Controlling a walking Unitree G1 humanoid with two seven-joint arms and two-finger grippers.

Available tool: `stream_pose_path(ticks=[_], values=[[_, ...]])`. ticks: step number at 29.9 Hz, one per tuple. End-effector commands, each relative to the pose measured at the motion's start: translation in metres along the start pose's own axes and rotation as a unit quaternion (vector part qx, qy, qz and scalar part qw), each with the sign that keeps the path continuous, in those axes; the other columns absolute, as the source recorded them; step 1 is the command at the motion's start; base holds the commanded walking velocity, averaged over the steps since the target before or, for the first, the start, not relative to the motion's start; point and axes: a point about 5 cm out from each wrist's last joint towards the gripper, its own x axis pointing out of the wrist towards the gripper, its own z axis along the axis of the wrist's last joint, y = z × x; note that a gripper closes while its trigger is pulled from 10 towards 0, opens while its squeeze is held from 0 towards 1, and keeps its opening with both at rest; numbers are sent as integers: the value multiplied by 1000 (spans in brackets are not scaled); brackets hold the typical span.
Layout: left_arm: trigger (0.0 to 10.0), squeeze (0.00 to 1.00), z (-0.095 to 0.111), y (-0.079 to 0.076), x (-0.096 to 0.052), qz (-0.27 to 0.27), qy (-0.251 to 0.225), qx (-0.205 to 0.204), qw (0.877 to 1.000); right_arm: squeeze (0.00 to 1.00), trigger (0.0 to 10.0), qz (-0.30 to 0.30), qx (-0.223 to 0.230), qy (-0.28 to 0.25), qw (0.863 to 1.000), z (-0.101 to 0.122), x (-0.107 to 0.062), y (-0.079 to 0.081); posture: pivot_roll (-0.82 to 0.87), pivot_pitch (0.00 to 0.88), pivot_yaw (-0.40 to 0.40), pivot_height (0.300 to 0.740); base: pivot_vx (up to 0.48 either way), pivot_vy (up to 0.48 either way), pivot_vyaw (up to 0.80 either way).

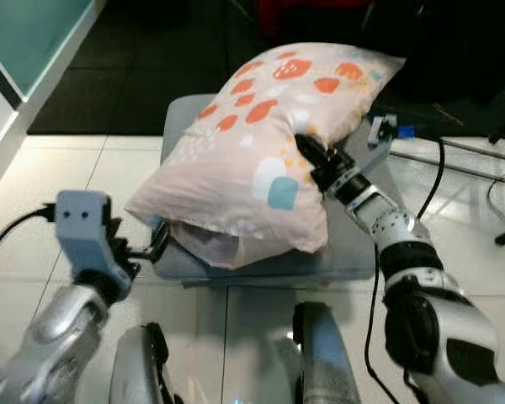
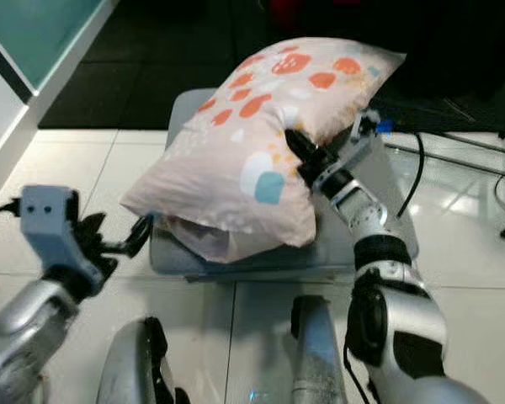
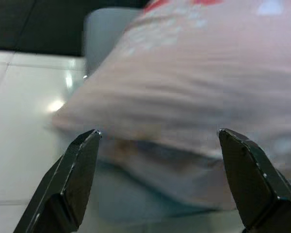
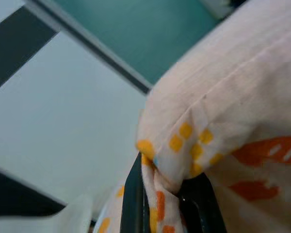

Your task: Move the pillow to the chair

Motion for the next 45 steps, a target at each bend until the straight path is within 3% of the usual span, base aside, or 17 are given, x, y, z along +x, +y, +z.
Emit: stream_pose_path(ticks=[1,2,4,8,12,15,16,32,36,45], values=[[10000,0,-5,-3,8,10,-9,-14,1000,0,0,50,20,32,998,-23,-2,14,-152,65,-33,472,0,0,0],[10000,0,-5,-3,8,10,-9,-14,1000,0,0,50,20,32,998,-23,-2,14,-152,65,-33,472,0,0,0],[10000,0,-5,-9,21,8,-25,-30,999,0,0,78,45,62,994,-48,-7,28,-172,22,-42,482,0,0,0],[10000,0,-8,-13,29,5,-32,-36,999,0,0,109,57,71,990,-56,-10,42,-193,0,-47,492,0,0,0],[10000,0,-14,-14,34,4,-31,-40,999,0,0,117,54,80,988,-57,-14,44,-192,0,-50,502,0,0,0],[10000,0,-21,-13,34,8,-26,-39,999,0,0,91,43,83,991,-55,-19,34,-179,0,-61,512,0,0,0],[10000,0,-27,-10,32,17,-19,-36,999,0,0,60,33,77,995,-51,-22,24,-174,0,-61,521,0,0,0],[10000,0,-32,2,34,37,-30,-29,998,0,0,8,20,80,997,-50,-36,12,-166,0,-55,566,0,0,0],[10000,0,-38,12,26,49,-18,-31,998,0,0,-5,20,80,997,-52,-42,8,-170,0,-52,585,0,0,0],[10000,0,-49,13,19,59,9,-32,998,0,0,-13,18,87,996,-52,-46,7,-170,0,-63,620,-213,0,0]])
